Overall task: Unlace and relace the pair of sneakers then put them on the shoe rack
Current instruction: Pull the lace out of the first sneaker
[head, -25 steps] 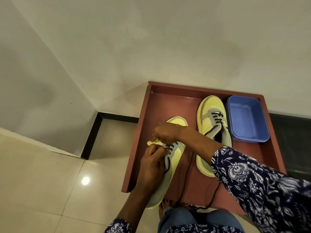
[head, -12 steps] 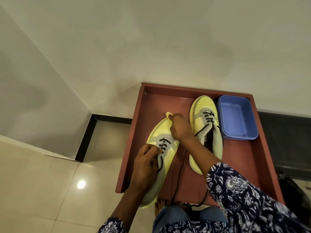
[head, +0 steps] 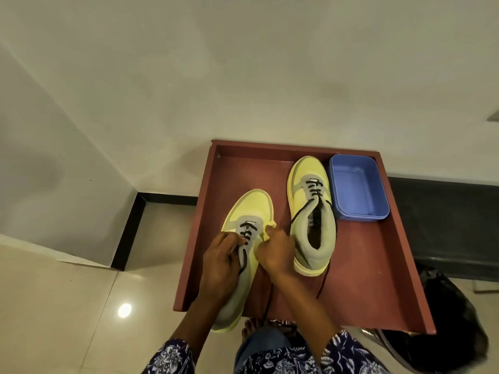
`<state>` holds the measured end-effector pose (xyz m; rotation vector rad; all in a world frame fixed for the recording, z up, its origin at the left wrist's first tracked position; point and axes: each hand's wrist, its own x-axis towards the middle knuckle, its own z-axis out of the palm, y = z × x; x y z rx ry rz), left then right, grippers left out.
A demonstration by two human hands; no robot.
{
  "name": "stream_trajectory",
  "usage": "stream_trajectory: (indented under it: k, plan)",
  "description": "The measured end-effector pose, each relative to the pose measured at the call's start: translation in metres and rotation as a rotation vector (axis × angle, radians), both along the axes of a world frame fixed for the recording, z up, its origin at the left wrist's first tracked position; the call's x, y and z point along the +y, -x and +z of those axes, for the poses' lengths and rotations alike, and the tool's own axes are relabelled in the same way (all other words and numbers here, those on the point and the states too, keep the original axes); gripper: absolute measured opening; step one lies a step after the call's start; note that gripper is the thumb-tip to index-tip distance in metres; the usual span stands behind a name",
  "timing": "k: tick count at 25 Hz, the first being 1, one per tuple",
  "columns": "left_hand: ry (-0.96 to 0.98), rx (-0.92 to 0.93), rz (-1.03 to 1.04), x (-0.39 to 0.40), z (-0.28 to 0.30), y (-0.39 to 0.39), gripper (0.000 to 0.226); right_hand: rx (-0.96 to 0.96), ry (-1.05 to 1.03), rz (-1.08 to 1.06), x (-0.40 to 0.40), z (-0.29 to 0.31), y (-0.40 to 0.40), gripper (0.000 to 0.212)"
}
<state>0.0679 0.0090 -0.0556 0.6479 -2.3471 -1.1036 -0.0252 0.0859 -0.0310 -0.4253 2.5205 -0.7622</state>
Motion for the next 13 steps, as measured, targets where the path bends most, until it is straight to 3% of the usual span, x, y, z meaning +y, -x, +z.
stream_trajectory:
  k: [4,13]
  plan:
    - [-0.049,-0.023,0.084,0.008,0.003,0.006,0.015,-0.224,0.207,-0.225,0.015,0.001,-0.035,0.043]
    - [-0.005,-0.111,0.090,0.013,0.014,0.013,0.010,-0.431,0.243,-0.271,0.038,-0.010,-0.067,0.042]
